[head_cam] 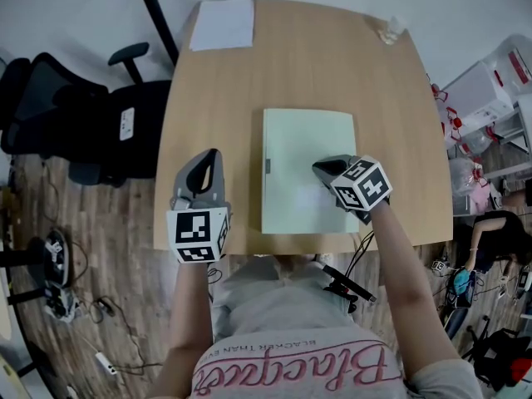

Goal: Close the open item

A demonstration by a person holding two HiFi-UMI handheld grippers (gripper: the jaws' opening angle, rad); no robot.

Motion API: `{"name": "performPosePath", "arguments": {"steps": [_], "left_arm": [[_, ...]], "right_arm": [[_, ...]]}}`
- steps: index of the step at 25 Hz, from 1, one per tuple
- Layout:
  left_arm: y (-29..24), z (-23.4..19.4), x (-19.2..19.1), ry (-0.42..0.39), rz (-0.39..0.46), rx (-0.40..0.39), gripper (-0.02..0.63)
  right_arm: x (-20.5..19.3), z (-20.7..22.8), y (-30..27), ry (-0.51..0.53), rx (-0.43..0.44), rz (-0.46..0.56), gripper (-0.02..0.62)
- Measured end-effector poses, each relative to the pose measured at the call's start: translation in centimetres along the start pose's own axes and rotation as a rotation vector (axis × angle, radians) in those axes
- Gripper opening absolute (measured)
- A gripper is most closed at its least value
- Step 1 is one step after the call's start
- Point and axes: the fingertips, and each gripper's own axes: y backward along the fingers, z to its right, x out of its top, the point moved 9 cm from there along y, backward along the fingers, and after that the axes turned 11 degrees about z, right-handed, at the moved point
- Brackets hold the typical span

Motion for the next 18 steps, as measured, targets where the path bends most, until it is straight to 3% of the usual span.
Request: {"name": "performPosePath", "arguments": {"steps": [8, 18], "left_arm": [[0.2, 0.0, -0.4, 0.003, 0.003, 0.009, 0.015], [0.3, 0.2, -0.6, 0.001, 0.006, 0.013, 0.015]], "right_arm": [[1.3, -2.5, -1.5, 0.343, -0.102, -0.201, 0.002], [1.2, -3.5, -2.9, 0.445, -0.146, -0.325, 0.000]]}}
